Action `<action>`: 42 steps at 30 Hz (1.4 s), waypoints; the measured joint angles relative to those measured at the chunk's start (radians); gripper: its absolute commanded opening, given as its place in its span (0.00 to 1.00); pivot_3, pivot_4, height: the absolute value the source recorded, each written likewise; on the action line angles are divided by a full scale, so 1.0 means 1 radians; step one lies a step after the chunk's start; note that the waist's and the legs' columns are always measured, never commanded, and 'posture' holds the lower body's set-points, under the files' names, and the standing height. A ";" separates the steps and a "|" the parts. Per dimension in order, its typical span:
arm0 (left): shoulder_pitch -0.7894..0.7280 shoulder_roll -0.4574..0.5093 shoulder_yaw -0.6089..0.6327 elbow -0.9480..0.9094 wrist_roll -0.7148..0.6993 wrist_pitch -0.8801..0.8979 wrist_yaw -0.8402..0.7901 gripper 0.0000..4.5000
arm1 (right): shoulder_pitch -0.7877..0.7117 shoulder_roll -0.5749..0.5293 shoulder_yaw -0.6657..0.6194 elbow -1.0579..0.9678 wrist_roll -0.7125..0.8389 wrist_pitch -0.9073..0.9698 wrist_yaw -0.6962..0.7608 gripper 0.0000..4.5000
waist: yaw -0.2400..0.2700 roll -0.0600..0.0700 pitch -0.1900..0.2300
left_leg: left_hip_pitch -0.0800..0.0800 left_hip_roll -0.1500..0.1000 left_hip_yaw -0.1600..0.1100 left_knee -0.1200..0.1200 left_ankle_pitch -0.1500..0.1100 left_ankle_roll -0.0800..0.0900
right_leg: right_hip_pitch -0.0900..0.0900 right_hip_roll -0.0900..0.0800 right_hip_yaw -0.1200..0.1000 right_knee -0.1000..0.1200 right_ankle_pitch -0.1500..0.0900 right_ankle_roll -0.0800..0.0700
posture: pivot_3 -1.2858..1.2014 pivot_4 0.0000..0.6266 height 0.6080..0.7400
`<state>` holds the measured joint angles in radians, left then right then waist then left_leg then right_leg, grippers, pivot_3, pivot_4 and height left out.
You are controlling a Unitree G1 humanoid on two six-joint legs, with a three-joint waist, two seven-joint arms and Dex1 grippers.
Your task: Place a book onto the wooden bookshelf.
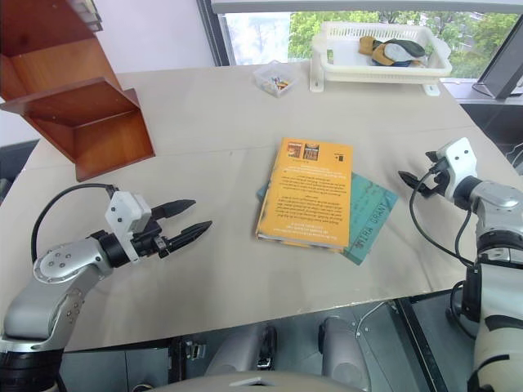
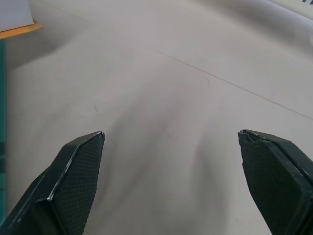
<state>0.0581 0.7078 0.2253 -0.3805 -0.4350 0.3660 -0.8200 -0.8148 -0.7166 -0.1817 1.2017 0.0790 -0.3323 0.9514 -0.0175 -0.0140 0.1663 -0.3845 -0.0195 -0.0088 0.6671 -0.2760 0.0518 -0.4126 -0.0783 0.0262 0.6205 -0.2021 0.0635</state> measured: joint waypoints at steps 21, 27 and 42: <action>-0.049 0.006 0.000 0.038 0.003 -0.005 -0.013 0.71 | 0.003 0.001 0.000 0.000 -0.002 -0.021 -0.003 1.00 | 0.000 0.000 0.000 | 0.000 0.000 0.000 0.000 0.000 0.000 | 0.000 0.004 0.000 0.000 0.000 0.000 | 0.52 0.24 1.00; -0.049 0.007 0.000 0.038 0.003 -0.006 -0.013 0.71 | 0.004 0.001 0.000 0.000 -0.002 -0.022 -0.003 1.00 | 0.000 0.000 0.000 | 0.000 0.000 0.000 0.000 0.000 0.000 | 0.000 0.000 0.000 0.000 0.000 0.000 | 0.52 0.24 1.00; -0.054 0.023 0.051 0.061 -0.038 -0.055 -0.087 0.71 | 0.141 -0.025 0.018 -0.127 -0.010 0.055 0.011 1.00 | 0.000 0.000 0.000 | 0.000 0.000 0.000 0.000 0.000 0.000 | 0.000 0.000 0.000 0.000 0.000 0.000 | 0.52 0.24 1.00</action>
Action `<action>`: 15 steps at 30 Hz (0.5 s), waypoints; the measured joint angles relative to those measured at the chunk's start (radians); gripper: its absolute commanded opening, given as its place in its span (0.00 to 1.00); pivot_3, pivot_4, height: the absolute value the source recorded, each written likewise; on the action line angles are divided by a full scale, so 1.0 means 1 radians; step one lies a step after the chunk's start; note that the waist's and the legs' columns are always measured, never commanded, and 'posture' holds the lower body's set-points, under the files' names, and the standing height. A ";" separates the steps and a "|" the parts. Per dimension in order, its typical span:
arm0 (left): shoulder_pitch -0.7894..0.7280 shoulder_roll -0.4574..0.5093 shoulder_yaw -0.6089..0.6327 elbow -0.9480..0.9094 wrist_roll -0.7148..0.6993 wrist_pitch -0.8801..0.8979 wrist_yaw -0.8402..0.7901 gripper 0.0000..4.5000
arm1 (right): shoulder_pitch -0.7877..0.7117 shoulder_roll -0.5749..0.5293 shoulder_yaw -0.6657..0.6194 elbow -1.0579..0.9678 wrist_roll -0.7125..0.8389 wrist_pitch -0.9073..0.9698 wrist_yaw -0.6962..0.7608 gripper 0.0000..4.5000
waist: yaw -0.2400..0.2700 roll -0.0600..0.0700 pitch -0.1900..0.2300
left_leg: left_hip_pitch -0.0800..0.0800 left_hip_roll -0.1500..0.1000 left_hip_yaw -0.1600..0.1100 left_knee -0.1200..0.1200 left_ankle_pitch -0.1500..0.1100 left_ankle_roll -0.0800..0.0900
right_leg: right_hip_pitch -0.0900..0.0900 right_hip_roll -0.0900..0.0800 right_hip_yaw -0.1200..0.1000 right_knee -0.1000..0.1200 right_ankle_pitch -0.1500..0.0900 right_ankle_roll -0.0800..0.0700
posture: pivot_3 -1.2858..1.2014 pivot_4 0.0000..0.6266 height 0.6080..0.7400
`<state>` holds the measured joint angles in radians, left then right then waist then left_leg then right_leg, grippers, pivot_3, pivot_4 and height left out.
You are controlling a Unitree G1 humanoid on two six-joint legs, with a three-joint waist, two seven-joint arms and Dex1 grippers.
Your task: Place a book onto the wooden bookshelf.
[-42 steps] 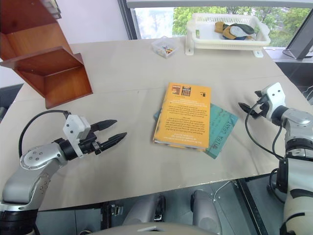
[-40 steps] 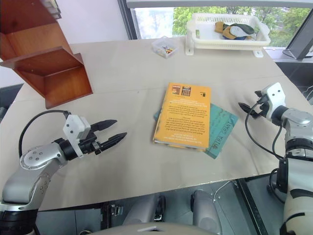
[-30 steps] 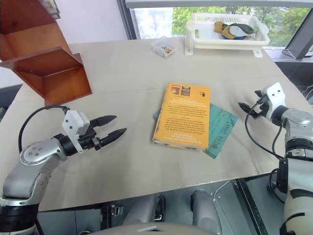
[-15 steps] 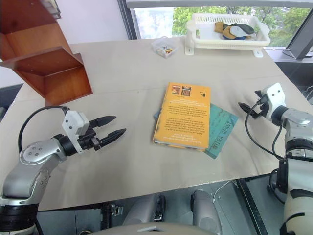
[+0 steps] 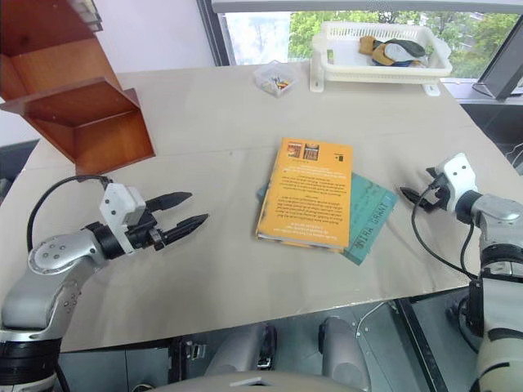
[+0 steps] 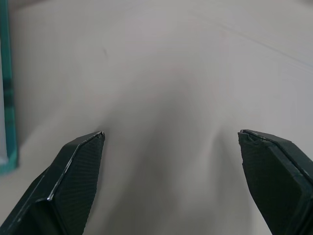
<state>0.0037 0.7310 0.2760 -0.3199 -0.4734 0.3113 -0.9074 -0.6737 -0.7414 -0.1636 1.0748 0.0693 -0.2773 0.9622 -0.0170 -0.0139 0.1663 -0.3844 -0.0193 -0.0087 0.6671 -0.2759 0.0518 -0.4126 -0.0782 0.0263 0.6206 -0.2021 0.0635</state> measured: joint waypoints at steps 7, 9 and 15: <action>-0.042 0.038 0.045 0.008 -0.099 0.017 -0.080 0.71 | 0.140 -0.005 0.004 -0.255 0.025 0.135 0.032 1.00 | 0.001 0.000 0.000 | 0.000 0.000 0.000 0.001 0.000 0.000 | 0.000 0.004 0.000 0.001 0.000 0.000 | 0.52 0.24 1.00; -0.056 0.038 0.042 0.019 -0.099 0.026 -0.078 0.71 | 0.160 -0.006 0.004 -0.292 0.030 0.160 0.027 1.00 | 0.002 0.000 0.000 | 0.000 0.000 0.000 0.001 0.000 0.000 | 0.001 0.005 0.000 0.001 0.000 0.000 | 0.52 0.24 1.00; -0.087 0.036 0.004 0.037 -0.099 0.049 -0.079 0.71 | 0.255 -0.006 0.004 -0.461 0.058 0.244 0.030 1.00 | 0.003 0.000 0.000 | 0.000 0.001 -0.001 0.001 0.000 0.000 | 0.001 0.006 0.000 0.001 0.002 0.004 | 0.52 0.24 1.00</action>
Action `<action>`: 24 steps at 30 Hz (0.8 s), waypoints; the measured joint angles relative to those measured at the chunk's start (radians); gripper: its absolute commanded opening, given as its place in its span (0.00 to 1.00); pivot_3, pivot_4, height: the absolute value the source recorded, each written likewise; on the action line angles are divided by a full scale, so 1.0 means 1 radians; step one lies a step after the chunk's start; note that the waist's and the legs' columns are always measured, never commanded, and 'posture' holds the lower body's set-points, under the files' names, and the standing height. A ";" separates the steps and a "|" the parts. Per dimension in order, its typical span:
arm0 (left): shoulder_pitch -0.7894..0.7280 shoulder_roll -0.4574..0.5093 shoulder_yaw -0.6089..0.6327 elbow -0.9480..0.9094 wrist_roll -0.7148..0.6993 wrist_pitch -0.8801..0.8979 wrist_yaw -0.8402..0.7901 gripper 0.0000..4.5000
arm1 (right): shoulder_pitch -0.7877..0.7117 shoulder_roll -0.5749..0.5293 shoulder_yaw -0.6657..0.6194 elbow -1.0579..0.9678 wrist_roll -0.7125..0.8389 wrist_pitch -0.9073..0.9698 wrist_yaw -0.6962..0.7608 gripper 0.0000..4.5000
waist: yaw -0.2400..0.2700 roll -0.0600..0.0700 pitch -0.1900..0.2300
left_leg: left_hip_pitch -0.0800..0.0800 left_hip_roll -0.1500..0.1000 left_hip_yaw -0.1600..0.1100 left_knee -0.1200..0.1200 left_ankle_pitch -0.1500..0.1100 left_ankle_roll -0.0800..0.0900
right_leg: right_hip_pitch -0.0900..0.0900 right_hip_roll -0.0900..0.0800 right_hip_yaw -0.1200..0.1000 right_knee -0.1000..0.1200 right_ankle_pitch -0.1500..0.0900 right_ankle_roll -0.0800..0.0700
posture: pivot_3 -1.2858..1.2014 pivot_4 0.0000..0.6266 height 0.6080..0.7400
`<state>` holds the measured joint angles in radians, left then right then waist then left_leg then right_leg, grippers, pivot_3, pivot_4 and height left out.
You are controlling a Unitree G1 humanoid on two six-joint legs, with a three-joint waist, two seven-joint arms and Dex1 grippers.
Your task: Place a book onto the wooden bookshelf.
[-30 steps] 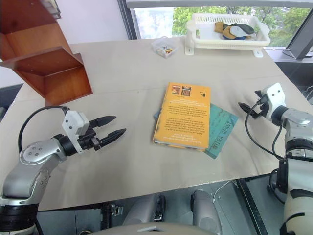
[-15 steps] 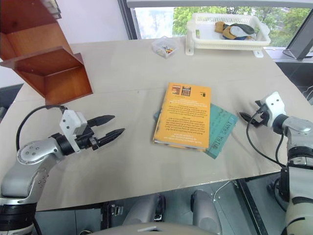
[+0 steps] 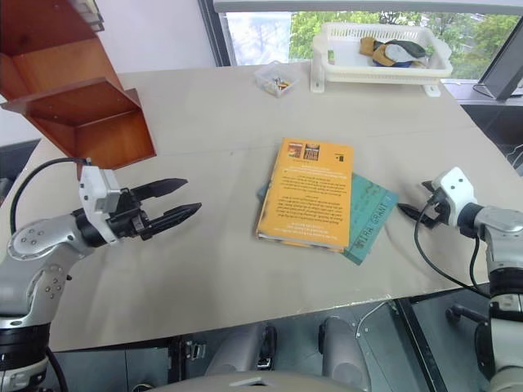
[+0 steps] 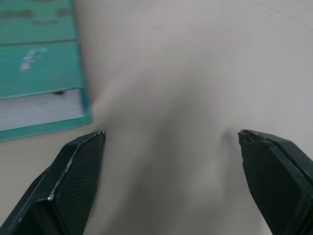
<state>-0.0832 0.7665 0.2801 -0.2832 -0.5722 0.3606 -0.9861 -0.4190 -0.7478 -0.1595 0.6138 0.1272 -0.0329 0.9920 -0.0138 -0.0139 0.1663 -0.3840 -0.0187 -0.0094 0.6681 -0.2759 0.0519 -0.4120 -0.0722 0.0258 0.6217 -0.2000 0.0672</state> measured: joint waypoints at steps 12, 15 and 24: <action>-0.031 0.001 -0.018 0.028 0.005 -0.001 -0.004 0.71 | -0.013 0.141 0.069 -0.131 0.016 0.074 -0.040 1.00 | -0.008 -0.001 0.000 | 0.002 0.003 0.001 0.000 0.000 -0.001 | 0.000 0.003 0.001 0.002 0.000 0.000 | 0.52 0.24 1.00; -0.025 0.001 -0.016 0.026 0.008 -0.001 -0.002 0.71 | -0.058 0.176 0.102 -0.105 0.009 0.069 -0.041 1.00 | -0.007 0.000 0.000 | 0.002 0.002 0.001 0.000 0.000 -0.001 | 0.000 0.003 0.001 0.002 0.000 0.000 | 0.52 0.24 1.00; 0.033 -0.001 -0.010 0.011 0.008 -0.001 0.014 0.71 | -0.138 0.215 0.145 -0.023 -0.004 0.033 -0.034 1.00 | -0.003 0.000 0.000 | 0.001 0.002 0.001 0.000 0.000 -0.001 | 0.000 0.002 0.000 0.001 0.000 0.000 | 0.52 0.24 1.00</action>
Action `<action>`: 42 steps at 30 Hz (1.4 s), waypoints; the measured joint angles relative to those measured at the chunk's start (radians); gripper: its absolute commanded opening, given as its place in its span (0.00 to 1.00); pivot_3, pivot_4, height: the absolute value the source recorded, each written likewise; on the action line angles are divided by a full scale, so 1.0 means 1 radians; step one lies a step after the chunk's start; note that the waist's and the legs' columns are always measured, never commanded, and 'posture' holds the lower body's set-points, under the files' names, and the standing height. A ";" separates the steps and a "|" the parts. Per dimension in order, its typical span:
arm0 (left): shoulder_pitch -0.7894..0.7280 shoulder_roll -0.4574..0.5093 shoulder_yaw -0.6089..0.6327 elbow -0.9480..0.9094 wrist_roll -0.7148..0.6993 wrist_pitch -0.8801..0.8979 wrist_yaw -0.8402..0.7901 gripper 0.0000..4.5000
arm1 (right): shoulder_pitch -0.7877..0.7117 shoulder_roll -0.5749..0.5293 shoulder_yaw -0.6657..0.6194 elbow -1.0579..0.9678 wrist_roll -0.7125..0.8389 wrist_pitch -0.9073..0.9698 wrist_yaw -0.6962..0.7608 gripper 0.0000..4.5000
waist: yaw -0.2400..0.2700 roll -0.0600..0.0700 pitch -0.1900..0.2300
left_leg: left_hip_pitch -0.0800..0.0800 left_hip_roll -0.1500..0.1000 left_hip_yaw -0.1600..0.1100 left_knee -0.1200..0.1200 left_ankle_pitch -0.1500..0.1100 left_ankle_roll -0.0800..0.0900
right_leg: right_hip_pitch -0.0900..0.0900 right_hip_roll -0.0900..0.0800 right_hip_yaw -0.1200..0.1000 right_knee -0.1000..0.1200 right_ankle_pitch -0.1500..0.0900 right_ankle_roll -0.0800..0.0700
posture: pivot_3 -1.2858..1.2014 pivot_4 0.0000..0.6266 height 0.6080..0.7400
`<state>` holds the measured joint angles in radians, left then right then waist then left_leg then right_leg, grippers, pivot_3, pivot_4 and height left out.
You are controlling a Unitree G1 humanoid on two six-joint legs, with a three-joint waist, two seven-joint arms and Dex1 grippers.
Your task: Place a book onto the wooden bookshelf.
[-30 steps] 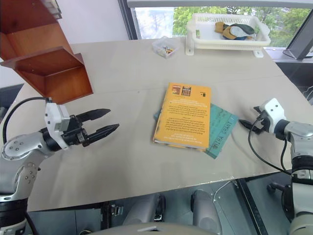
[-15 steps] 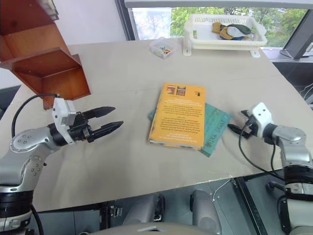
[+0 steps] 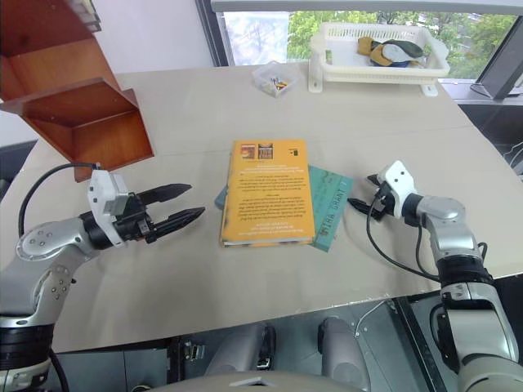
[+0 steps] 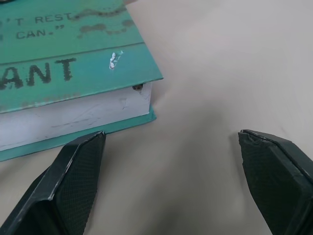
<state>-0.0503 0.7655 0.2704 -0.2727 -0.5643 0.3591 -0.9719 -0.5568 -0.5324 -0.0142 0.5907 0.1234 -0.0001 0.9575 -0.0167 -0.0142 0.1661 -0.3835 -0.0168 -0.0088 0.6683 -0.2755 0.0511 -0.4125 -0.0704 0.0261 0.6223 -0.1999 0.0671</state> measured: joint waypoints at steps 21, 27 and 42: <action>-0.016 -0.012 0.068 0.136 -0.097 0.048 -0.068 0.71 | -0.018 -0.093 -0.038 0.049 -0.027 -0.085 -0.093 1.00 | 0.001 0.000 0.000 | -0.001 -0.001 0.000 0.000 0.000 0.000 | -0.001 0.000 0.000 -0.001 0.000 0.000 | 0.52 0.24 1.00; 0.013 0.033 0.075 0.135 -0.140 0.076 -0.168 0.71 | -0.102 -0.039 -0.042 0.033 -0.021 -0.099 -0.153 1.00 | -0.019 0.001 0.001 | 0.000 0.000 0.000 0.000 0.000 0.000 | -0.001 0.000 0.000 0.001 -0.001 -0.002 | 0.52 0.24 1.00; 0.095 0.032 0.130 0.060 -0.188 0.092 -0.186 0.71 | -0.281 0.183 0.063 0.172 -0.068 -0.137 -0.160 1.00 | -0.024 0.001 0.001 | -0.003 -0.001 -0.002 -0.002 0.002 -0.005 | -0.003 -0.005 -0.001 -0.001 0.000 0.000 | 0.52 0.24 1.00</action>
<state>0.0447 0.7979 0.4002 -0.2129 -0.7522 0.4509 -1.1584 -0.8375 -0.3496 0.0487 0.7631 0.0550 -0.1369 0.7976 -0.0406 -0.0129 0.1672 -0.3869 -0.0180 -0.0108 0.6666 -0.2732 0.0466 -0.4158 -0.0755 0.0252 0.6208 -0.2000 0.0667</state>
